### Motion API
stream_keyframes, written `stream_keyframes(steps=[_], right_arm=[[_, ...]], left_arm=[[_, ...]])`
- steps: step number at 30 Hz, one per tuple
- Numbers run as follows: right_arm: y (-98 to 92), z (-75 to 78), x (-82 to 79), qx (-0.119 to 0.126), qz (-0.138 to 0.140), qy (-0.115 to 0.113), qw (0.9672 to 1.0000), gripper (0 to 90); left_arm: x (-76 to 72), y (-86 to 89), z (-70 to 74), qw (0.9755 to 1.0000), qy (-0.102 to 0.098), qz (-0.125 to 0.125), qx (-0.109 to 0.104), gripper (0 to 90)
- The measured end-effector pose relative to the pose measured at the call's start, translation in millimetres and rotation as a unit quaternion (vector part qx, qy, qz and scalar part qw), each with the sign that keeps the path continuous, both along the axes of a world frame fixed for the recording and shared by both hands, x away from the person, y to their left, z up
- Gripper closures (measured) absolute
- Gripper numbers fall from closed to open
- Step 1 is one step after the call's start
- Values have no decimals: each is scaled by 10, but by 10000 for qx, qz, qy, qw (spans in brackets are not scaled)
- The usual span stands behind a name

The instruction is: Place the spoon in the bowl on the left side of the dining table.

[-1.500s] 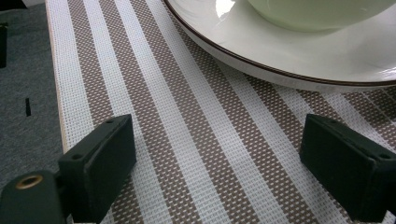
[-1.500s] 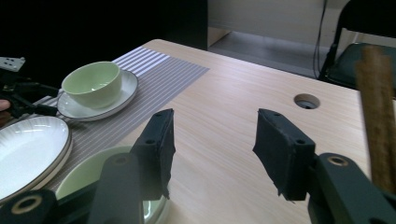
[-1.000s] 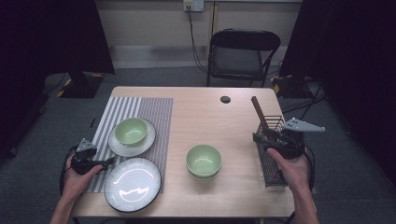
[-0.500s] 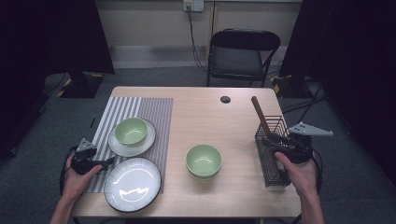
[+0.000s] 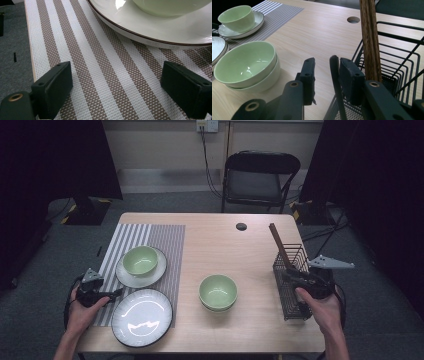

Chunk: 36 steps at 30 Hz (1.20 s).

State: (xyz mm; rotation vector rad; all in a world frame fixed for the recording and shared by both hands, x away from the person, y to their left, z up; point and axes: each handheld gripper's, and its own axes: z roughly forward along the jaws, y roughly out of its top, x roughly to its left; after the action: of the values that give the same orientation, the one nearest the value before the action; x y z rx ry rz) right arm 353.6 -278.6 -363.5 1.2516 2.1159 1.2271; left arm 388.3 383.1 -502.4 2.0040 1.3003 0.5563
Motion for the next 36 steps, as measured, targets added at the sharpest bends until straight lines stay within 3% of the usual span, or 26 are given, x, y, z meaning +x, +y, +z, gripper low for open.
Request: stream_keyframes(steps=[3, 5, 16, 26, 36], right_arm=[[6, -2, -1, -39, 26, -7, 10000, 654], [10, 9, -14, -165, 56, -29, 9998, 719], [-21, -36, -46, -22, 200, 35, 9998, 745], [-53, -120, -81, -76, 230, 202, 9995, 762], [-70, -100, -53, -14, 205, 158, 9997, 862]], left_arm=[[0, -1, -1, 10000, -1, 2, -7, 101], [0, -1, 0, 10000, 0, 2, -5, 101], [0, -1, -1, 10000, -1, 2, -7, 101], [0, 0, 0, 10000, 0, 0, -2, 101], [0, 0, 0, 10000, 0, 0, -3, 101]])
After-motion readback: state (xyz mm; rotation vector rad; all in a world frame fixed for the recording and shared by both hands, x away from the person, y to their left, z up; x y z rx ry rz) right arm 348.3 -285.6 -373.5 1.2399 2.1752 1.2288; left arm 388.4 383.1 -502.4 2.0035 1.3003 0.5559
